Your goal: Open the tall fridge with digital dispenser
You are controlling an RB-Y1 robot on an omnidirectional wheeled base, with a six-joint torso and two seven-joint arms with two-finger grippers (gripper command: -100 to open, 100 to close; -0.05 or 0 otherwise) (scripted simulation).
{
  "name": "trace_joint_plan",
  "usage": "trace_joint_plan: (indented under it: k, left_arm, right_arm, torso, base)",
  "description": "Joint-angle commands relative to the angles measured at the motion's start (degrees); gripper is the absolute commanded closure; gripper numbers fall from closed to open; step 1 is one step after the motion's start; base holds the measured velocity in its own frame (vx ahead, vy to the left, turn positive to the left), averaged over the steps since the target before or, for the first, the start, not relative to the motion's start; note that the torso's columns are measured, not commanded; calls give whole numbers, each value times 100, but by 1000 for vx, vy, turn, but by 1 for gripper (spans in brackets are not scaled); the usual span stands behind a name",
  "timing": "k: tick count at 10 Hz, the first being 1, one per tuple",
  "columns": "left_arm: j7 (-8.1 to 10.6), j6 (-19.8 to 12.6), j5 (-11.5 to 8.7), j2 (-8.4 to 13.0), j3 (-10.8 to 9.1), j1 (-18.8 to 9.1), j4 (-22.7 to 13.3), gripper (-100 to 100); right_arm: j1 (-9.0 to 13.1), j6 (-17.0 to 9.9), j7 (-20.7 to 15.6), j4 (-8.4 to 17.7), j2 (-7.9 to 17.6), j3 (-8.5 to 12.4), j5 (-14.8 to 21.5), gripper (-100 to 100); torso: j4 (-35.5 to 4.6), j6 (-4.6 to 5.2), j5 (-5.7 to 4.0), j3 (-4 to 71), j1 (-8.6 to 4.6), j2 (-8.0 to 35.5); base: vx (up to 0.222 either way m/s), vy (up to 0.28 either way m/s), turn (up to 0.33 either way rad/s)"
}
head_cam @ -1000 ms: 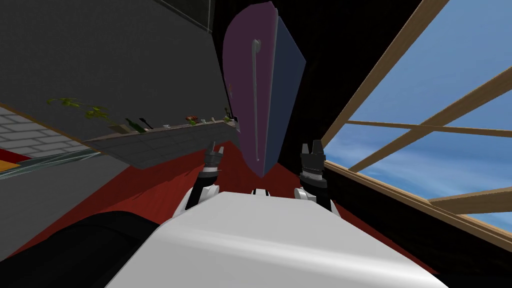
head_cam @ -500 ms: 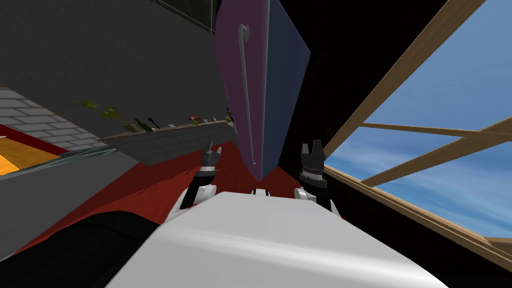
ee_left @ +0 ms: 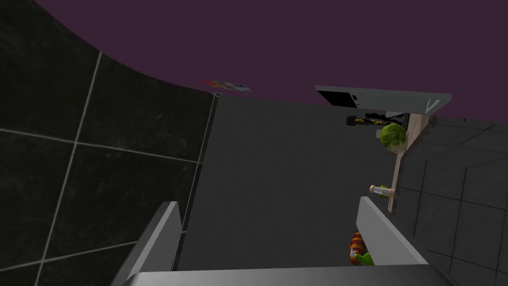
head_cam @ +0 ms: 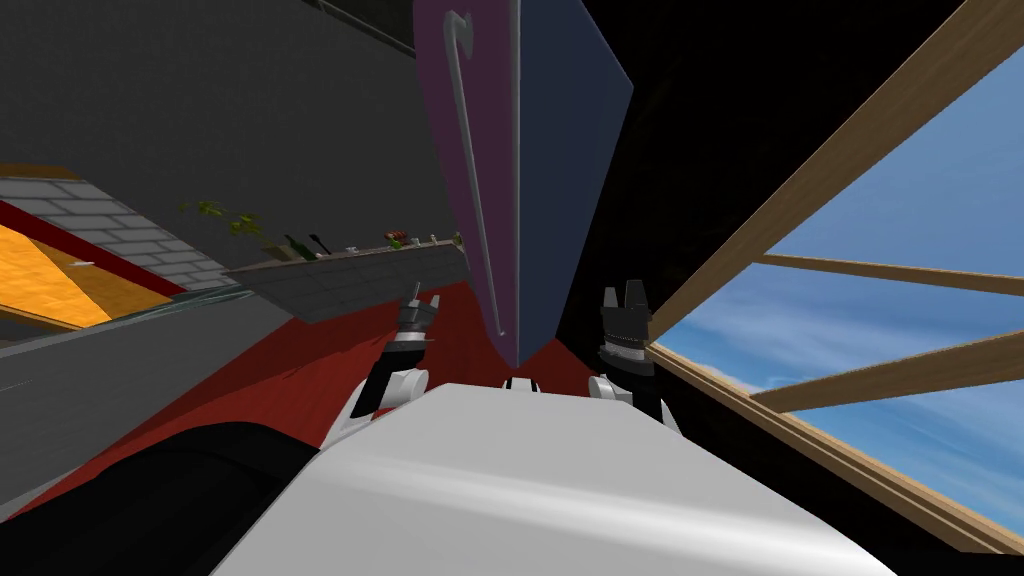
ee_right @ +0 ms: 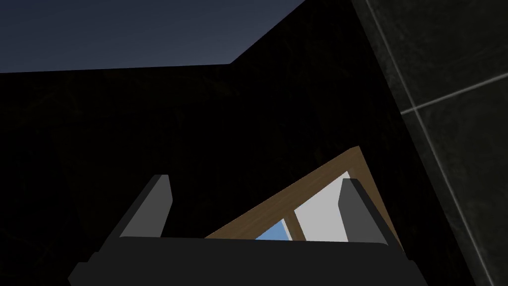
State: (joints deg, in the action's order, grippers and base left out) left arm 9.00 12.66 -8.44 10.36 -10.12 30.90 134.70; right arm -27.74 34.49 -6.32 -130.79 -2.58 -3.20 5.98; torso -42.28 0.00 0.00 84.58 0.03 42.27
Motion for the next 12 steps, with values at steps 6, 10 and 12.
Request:
trace_joint_plan:
  k: [6,10,12]
  left_arm:
    - [104,-703,-566,-159,-376,-2,104,-100]
    - [167,-1094,-885,-222,-593,7,172,-100]
    - [199,-1288,-1044,-262,-701,12,205,-100]
  right_arm:
    - [0,0,0,0,0,0,0,0]
    - [0,0,0,0,0,0,0,0]
    - [1,0,0,0,0,0,0,0]
  torso:
    - [-1,0,1,-3,-2,6]
    - [1,1,-1,3,-5,-4]
    - [-6,0,-1,-13,-5,21]
  base:
    - [127,-186,118]
    - [144,-202,131]
    - [78,-214,139]
